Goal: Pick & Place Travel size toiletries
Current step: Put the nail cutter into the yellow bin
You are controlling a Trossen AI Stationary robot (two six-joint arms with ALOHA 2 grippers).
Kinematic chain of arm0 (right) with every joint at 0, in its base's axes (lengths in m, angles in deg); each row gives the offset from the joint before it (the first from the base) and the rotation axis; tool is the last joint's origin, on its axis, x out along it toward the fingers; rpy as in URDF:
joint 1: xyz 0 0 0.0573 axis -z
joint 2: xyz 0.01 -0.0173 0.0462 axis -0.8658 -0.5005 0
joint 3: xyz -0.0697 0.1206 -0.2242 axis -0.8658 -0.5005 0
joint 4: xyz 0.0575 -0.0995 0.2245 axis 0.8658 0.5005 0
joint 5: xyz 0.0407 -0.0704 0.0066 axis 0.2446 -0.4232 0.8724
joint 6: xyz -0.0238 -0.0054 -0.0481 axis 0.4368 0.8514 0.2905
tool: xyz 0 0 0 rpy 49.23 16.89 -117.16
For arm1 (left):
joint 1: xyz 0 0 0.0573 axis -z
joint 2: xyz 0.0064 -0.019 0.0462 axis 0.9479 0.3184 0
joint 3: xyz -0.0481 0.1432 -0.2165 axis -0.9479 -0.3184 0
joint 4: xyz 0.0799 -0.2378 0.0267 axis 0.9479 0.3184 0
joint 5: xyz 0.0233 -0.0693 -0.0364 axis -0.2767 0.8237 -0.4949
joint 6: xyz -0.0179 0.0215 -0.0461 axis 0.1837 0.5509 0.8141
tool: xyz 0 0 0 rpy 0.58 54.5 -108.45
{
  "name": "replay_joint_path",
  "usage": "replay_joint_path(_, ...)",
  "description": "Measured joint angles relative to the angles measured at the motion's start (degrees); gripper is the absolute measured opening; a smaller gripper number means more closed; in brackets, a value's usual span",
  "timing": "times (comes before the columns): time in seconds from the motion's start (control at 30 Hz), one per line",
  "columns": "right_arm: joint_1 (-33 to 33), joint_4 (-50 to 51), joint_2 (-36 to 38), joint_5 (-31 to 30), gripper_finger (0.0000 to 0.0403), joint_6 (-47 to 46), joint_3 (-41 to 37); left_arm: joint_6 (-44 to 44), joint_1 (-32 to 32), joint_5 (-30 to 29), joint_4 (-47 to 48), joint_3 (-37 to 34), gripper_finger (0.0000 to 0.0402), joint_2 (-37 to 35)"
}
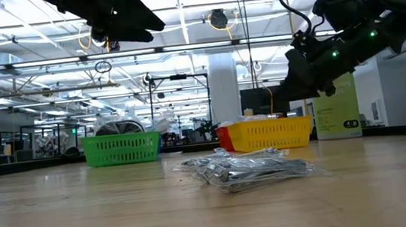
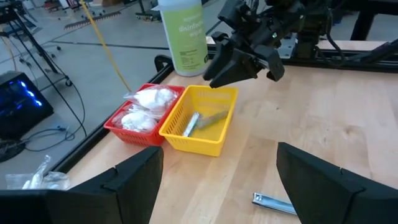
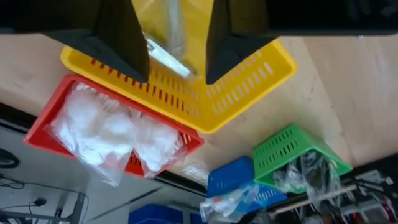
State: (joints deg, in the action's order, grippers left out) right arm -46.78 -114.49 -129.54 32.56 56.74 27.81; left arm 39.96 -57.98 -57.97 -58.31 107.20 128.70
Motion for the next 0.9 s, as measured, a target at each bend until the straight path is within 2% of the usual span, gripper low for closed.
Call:
replay_joint_path(0.17,-0.15,-2.4,0.0,1.07,0.0182,0.08,0.0,0.34,0.0,0.08,0.61,-0.02,0.0308,0.0)
replay_joint_path(0.5,-0.63,-14.42,0.0,16.46,0.0188,0.93,0.0,2.86,-0.04,1.3,1.68,-0.03,0.0308,0.92)
replay_joint_path(0.57,-1.71,-15.52,0.0,17.81,0.0187,1.62,0.0,2.87,-0.09,2.02,1.34,-0.07,0.0308,1.91)
replay_joint_path(0.73,-4.6,-17.83,0.0,18.23,0.0186,5.24,0.0,2.62,-0.89,4.5,0.48,-0.07,0.0308,5.75)
replay_joint_path(0.9,-5.44,-19.91,0.0,18.11,0.0185,5.9,0.02,0.15,-2.67,11.6,-6.43,-0.07,0.0308,12.09)
